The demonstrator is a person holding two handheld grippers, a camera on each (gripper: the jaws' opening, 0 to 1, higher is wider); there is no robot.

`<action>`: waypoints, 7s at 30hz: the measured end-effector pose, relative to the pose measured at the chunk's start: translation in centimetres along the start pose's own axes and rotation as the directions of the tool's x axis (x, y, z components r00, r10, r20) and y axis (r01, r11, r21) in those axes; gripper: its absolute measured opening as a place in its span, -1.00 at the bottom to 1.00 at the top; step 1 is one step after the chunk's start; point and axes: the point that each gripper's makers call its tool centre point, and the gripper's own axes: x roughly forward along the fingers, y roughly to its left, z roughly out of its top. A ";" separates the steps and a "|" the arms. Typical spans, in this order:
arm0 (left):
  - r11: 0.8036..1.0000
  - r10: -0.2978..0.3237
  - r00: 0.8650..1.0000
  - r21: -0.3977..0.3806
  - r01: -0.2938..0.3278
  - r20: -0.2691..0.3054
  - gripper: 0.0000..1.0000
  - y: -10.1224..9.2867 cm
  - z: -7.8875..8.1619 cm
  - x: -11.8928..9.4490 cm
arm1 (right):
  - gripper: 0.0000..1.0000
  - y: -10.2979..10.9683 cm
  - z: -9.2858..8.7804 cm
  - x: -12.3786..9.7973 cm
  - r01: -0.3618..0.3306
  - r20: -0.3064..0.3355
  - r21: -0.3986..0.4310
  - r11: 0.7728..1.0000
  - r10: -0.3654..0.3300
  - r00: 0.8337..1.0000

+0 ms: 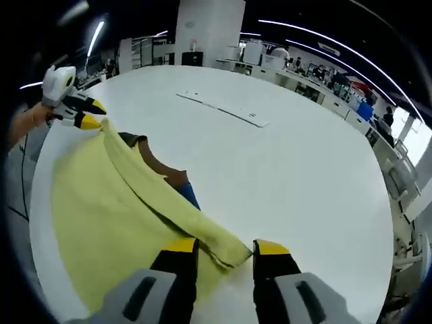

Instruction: Fold the garment on the visible template until the final outline fits inside the template.

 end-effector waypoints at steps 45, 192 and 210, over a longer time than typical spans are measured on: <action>0.964 0.114 0.987 -0.252 -0.082 0.115 -0.65 3.7 1.7 1.4 | -0.45 -2.6 1.6 -0.3 0.080 0.130 0.293 0.953 -0.122 0.984; 0.931 -0.160 0.986 -0.325 0.168 0.054 -0.30 -10.1 -9.9 -10.1 | -0.72 9.5 -11.2 -12.1 -0.113 0.164 0.262 0.959 0.071 0.984; 0.893 -0.090 0.979 -0.420 0.161 0.182 0.64 -9.7 -4.8 -13.6 | 0.91 10.1 -5.8 -15.1 -0.104 0.310 0.298 0.949 0.007 0.951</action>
